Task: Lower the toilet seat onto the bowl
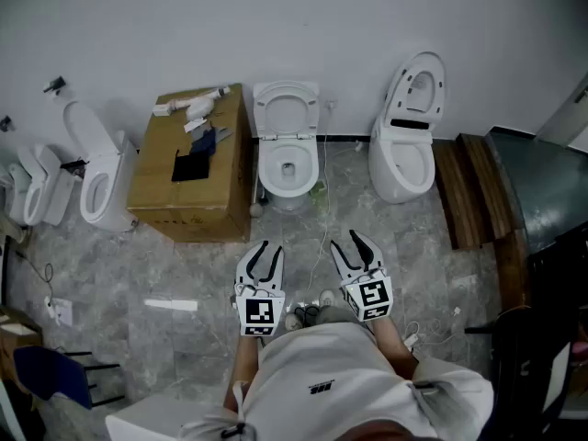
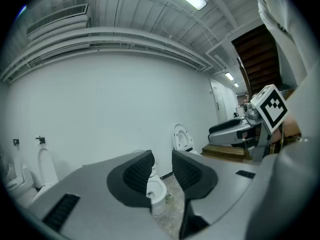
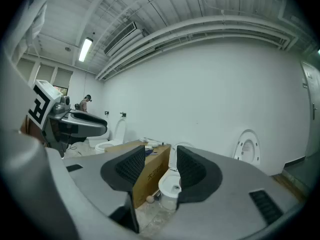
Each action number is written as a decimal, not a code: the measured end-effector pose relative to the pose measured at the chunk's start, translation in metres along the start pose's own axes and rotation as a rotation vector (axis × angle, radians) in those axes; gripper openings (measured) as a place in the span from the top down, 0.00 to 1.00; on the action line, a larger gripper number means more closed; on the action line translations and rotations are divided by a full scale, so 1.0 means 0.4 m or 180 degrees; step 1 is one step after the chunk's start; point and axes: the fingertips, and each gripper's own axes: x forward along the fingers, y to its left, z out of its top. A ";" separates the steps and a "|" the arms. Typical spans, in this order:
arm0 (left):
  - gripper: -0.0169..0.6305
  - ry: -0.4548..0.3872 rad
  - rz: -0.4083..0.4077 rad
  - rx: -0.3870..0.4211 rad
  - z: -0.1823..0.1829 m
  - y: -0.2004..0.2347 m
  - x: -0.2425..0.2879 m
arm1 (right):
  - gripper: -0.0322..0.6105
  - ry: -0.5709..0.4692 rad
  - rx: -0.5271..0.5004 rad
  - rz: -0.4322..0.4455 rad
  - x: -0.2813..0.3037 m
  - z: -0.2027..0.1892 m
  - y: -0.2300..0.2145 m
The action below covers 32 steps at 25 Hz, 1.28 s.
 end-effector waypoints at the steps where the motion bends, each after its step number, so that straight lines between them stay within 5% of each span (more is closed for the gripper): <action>1: 0.76 0.0009 -0.0006 0.0000 -0.010 -0.001 -0.005 | 0.63 0.0004 0.0000 -0.0008 -0.004 -0.005 0.008; 14: 0.76 0.0067 -0.0045 -0.0046 -0.047 0.046 0.081 | 0.63 0.0069 -0.0041 0.0008 0.087 -0.018 0.013; 32: 0.76 0.0205 0.0102 -0.0008 0.002 0.165 0.449 | 0.64 0.0124 -0.0093 0.0269 0.421 0.028 -0.221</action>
